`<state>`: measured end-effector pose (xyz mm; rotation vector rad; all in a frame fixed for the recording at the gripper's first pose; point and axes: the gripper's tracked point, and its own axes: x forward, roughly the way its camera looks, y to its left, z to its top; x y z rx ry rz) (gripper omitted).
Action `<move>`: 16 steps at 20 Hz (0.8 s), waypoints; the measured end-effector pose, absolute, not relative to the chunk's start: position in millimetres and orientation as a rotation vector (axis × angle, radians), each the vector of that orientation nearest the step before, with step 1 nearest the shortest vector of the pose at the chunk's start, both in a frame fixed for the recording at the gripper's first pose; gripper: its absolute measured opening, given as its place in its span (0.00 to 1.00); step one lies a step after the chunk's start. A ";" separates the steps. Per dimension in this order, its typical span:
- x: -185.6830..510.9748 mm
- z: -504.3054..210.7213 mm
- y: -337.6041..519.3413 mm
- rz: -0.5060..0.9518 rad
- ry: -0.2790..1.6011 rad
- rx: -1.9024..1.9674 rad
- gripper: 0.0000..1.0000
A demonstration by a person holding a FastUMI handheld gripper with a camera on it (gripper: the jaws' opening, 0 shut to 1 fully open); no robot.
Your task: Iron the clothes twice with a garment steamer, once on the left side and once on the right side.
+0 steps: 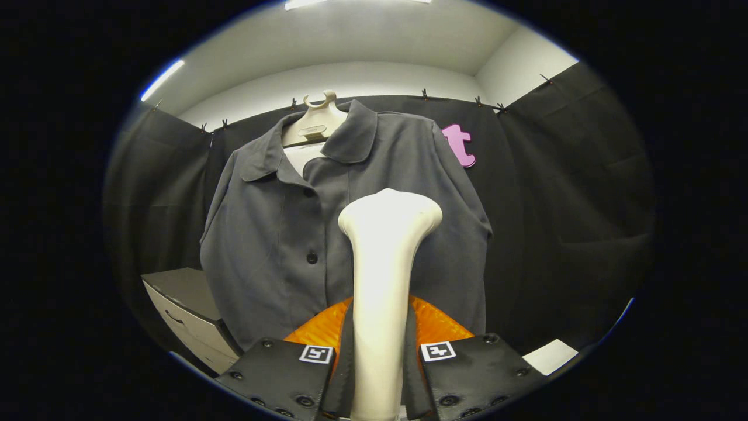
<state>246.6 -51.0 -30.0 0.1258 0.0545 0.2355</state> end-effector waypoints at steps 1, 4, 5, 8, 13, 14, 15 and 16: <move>248.3 -32.8 -50.7 0.234 0.059 0.126 0.41; 249.8 -39.6 -53.3 0.223 0.071 0.122 0.41; 249.4 -42.1 -53.1 0.220 0.073 0.120 0.41; 243.9 -54.5 -56.2 0.205 0.086 0.114 0.41; 231.8 -90.2 -55.6 0.187 0.142 0.128 0.41; 229.3 -98.3 -56.6 0.180 0.154 0.127 0.41; 226.5 -106.2 -57.1 0.174 0.164 0.126 0.41; 225.0 -113.5 -57.8 0.168 0.177 0.126 0.41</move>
